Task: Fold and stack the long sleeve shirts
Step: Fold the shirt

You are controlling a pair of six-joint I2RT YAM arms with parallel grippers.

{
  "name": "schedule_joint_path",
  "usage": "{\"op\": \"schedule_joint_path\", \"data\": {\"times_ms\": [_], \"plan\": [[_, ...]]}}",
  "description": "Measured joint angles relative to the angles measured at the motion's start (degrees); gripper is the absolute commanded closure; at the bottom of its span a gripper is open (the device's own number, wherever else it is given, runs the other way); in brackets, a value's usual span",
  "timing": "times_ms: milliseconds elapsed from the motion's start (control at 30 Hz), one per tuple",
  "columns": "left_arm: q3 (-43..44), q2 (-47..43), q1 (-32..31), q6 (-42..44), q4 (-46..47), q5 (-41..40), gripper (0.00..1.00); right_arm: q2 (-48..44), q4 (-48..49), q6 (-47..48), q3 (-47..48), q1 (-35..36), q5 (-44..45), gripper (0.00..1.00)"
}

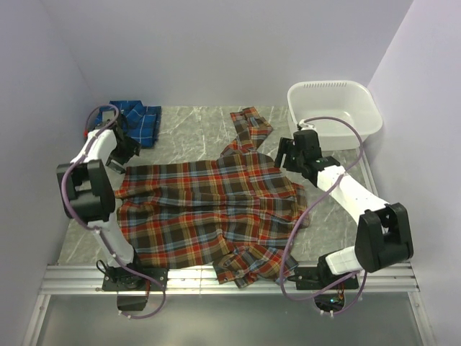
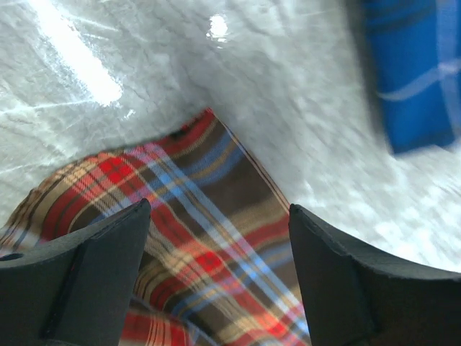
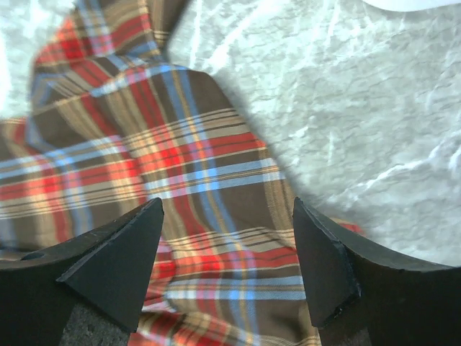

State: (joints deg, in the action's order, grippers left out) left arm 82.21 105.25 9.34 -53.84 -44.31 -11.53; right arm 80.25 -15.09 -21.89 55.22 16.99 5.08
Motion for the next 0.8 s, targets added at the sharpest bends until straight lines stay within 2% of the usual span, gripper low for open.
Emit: {"op": "schedule_joint_path", "data": {"times_ms": [267, 433, 533, 633, 733, 767, 800], "plan": [[8.0, 11.6, 0.0, -1.6, -5.6, -1.3, 0.19, 3.3, 0.7, 4.3, 0.0, 1.9, 3.2, 0.21], [11.1, 14.7, 0.0, -1.6, -7.7, -2.0, 0.20, 4.2, 1.7, 6.2, 0.0, 3.4, 5.6, 0.21], [11.9, 16.3, 0.0, -1.6, -8.3, -2.1, 0.24, 5.1, 2.3, 7.3, 0.1, 5.1, 7.2, 0.21], [13.1, 17.8, 0.0, -2.1, -9.2, -2.3, 0.31, 7.3, 2.3, 8.2, 1.3, 6.5, 8.3, 0.22], [14.4, 18.7, 0.0, -2.4, -9.7, -2.1, 0.43, 9.6, 2.3, 8.3, 3.0, 7.3, 8.5, 0.22], [14.6, 18.9, 0.0, -2.4, -9.6, -2.1, 0.50, 10.3, 2.3, 8.3, 3.7, 7.4, 8.6, 0.22], [14.9, 19.0, 0.0, -2.5, -9.6, -2.1, 0.52, 10.8, 2.3, 8.3, 4.3, 7.4, 8.6, 0.22]]}}
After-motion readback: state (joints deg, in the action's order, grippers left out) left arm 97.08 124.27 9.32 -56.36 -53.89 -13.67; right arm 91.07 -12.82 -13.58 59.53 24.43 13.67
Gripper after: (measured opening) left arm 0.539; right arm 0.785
